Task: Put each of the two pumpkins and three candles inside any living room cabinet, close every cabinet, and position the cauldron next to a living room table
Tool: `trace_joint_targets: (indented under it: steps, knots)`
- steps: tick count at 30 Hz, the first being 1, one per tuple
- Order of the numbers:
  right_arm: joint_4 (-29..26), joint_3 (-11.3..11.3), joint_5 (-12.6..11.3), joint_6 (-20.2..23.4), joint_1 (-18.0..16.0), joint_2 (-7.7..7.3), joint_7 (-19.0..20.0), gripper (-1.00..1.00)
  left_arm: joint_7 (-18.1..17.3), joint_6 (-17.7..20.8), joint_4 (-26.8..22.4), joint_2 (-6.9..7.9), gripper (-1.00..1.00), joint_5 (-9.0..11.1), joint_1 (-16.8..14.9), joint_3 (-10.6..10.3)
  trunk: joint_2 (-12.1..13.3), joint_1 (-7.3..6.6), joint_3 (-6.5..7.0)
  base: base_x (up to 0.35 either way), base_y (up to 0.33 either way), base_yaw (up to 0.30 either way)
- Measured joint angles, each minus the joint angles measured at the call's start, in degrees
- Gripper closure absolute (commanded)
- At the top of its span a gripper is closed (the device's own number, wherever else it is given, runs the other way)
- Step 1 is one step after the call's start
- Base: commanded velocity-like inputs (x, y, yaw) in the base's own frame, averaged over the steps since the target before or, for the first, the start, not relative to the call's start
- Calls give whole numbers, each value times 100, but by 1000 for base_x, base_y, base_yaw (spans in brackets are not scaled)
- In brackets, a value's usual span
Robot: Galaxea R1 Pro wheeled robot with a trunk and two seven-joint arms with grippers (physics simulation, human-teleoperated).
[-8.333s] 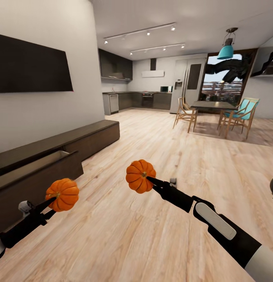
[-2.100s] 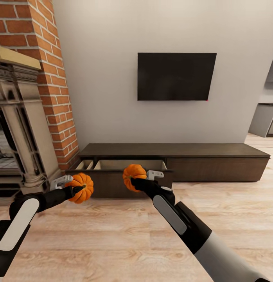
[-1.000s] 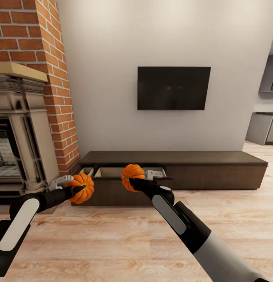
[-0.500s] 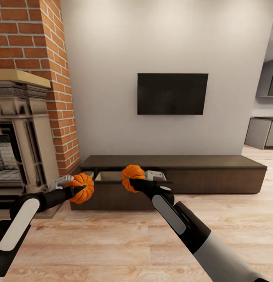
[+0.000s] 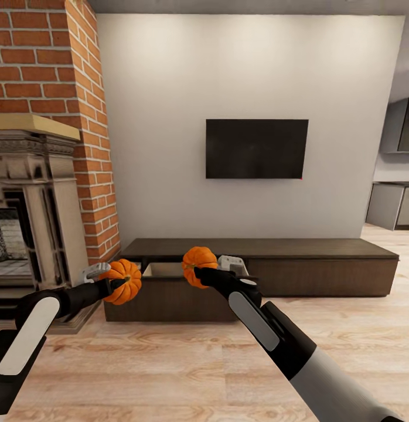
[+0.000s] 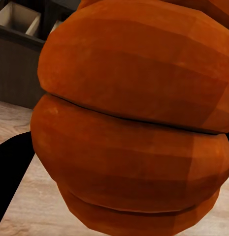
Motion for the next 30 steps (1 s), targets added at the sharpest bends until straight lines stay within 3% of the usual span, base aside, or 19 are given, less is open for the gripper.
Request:
trace_joint_targets:
  steps: [5,30]
  knots:
    - [7,-1,-1,1,0,-3,0,100,0,2,0,0,100,-3,0,0,39,-29,60,0,0,0]
    - [26,0,-11,6,0,-11,17,100,0,0,0,0,100,1,0,-12,1042,-578,272,0,0,0]
